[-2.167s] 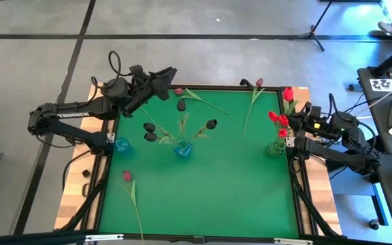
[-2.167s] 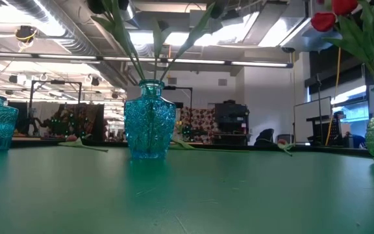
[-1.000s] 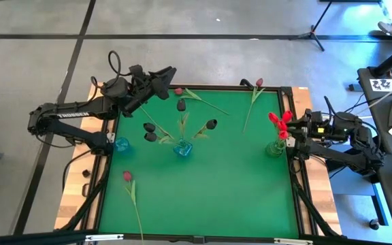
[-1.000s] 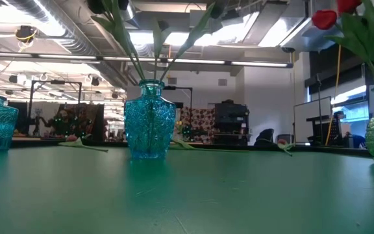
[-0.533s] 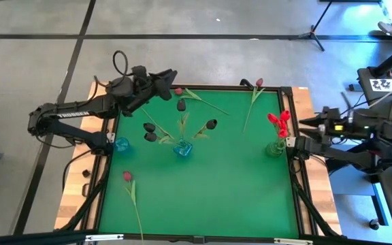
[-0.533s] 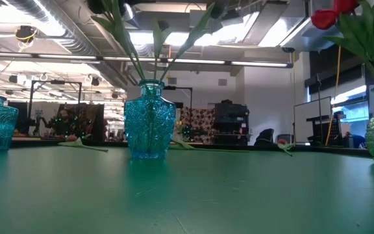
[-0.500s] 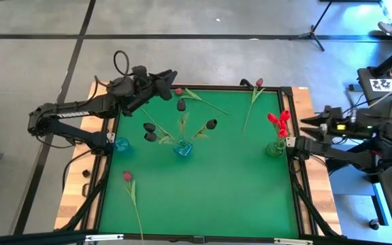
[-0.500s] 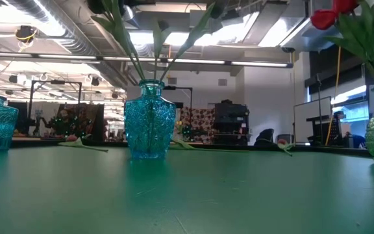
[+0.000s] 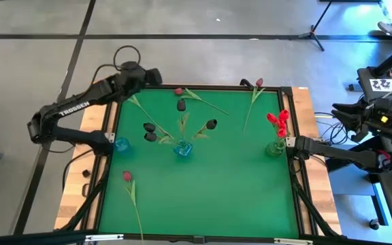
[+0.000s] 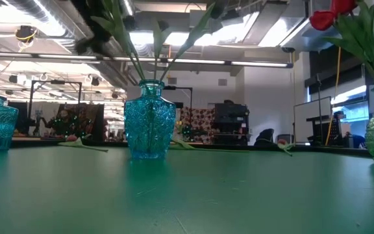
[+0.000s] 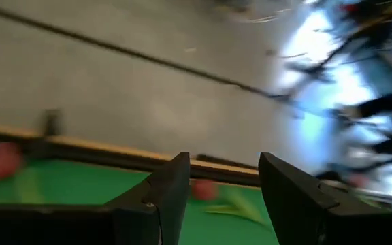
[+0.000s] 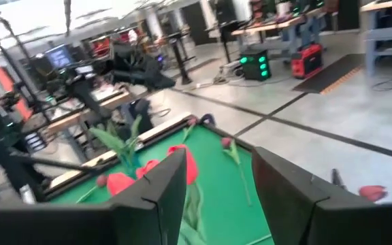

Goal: Sort flowers into vase by color
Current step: Put the top left pink tulip into the left blue vase

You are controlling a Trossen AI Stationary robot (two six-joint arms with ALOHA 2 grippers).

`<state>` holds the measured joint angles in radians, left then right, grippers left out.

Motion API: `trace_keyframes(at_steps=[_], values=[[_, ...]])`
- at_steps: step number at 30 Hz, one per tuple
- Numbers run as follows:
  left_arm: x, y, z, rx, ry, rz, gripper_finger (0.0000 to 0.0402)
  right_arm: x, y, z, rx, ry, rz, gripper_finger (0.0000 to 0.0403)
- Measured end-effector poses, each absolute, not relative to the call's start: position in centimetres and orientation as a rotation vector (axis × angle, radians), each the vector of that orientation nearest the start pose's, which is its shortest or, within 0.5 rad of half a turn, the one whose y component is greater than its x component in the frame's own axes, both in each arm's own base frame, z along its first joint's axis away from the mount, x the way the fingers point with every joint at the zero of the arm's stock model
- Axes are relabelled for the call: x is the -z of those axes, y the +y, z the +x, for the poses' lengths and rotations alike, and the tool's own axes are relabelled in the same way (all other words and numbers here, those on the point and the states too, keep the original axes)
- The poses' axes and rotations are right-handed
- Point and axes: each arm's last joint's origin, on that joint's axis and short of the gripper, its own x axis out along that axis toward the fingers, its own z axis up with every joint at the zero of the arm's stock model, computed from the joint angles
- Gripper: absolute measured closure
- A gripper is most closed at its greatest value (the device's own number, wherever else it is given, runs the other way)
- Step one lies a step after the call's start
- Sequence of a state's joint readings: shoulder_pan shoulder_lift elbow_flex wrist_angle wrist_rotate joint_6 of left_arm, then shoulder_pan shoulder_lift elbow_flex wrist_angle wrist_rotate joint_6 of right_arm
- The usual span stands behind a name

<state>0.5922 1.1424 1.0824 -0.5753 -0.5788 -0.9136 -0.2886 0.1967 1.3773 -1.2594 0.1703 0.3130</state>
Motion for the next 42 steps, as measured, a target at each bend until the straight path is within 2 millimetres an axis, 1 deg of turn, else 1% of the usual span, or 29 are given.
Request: trace_keyframes(at_steps=[4,8,11,13,20,25,27,32,37,39,42], values=[[-31.3,16.2,17.0,-1.491,0.284,-0.831,0.0230,-39.6,2.4,-10.0,0.498,0.013,0.311,0.0238],[-28.4,17.9,16.3,-1.627,0.464,-0.942,0.0230,-39.6,2.2,-9.4,0.511,0.022,0.357,0.0238],[-26.2,19.3,15.9,-1.730,0.599,-0.979,0.0230,-39.8,2.1,-9.1,0.524,0.024,0.365,0.0238],[-25.0,20.1,15.6,-1.797,0.650,-1.014,0.0230,-39.9,2.0,-9.0,0.539,0.021,0.373,0.0238],[-21.6,22.6,15.1,-2.018,0.585,-1.173,0.0230,-40.0,1.9,-8.7,0.550,0.016,0.417,0.0238],[-20.0,24.0,14.5,-2.144,0.482,-1.275,0.0230,-39.9,1.9,-8.8,0.557,0.016,0.454,0.0238],[-19.4,24.5,14.2,-2.166,0.459,-1.298,0.0230,-39.9,1.8,-8.8,0.563,0.013,0.457,0.0238],[-17.8,25.5,14.0,-2.210,0.468,-1.321,0.0230,-39.9,1.8,-8.8,0.574,0.002,0.484,0.0238],[-15.8,26.5,14.1,-2.213,0.512,-1.324,0.0230,-39.9,1.8,-8.8,0.602,-0.014,0.512,0.0238],[-14.9,26.7,14.0,-2.220,0.548,-1.345,0.0230,-39.9,1.7,-8.8,0.616,-0.026,0.530,0.0238],[-13.8,27.0,14.0,-2.238,0.559,-1.383,0.0230,-40.0,1.7,-8.8,0.618,-0.034,0.553,0.0238]])
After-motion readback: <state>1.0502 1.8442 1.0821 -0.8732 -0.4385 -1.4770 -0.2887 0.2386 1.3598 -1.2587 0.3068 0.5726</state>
